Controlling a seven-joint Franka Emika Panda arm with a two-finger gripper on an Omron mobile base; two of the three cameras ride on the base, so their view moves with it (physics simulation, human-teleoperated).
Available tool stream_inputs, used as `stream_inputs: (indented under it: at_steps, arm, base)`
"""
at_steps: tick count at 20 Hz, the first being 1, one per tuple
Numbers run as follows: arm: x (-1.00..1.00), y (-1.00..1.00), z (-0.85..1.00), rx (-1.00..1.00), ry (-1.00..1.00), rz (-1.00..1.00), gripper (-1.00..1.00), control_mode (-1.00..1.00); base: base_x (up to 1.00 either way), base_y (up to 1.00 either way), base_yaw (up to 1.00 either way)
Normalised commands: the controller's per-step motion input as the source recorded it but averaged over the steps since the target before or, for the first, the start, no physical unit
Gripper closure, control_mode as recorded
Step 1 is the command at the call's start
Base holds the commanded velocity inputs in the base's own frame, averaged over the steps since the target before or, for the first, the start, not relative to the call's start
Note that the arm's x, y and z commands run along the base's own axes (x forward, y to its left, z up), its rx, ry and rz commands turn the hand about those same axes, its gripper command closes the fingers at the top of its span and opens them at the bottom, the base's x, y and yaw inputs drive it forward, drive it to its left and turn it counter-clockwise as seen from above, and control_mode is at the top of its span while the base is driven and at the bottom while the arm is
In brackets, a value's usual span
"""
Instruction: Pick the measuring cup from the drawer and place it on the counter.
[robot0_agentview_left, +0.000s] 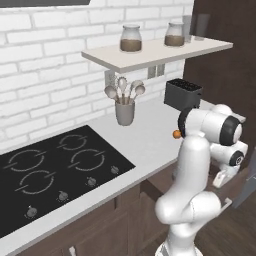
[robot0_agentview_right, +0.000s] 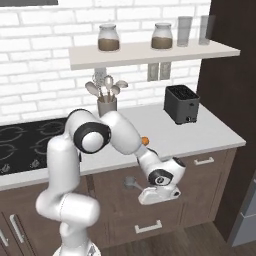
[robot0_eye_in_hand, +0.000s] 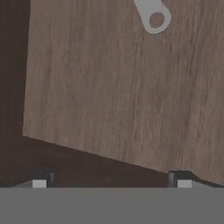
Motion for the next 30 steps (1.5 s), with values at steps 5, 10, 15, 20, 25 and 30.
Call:
stream_inputs:
  at_steps: [5, 10, 15, 20, 25, 30]
  arm:
    - [0.01, 0.03, 0.96, 0.11, -0.33, 0.19, -1.0, -1.0]
    - [0.18, 0.65, 0.75, 0.0, -0.45, 0.09, -1.0, -1.0]
    - [0.38, 0.92, 0.16, -0.03, -0.13, 0.0, -1.0, -1.0]
    - [0.25, 0.25, -0.29, -0.07, 0.0, -0.01, -1.0, -1.0]
    - [0.15, -0.05, -0.3, -0.08, 0.0, -0.04, -1.0, -1.0]
    - [0.2, -0.04, -0.47, -0.08, 0.02, -0.04, -1.0, -1.0]
  base:
    - [0.0, 0.0, 0.0]
    - [0.0, 0.0, 0.0]
    - [0.0, 0.0, 0.0]
    - [0.0, 0.0, 0.0]
    - [0.0, 0.0, 0.0]
    - [0.0, 0.0, 0.0]
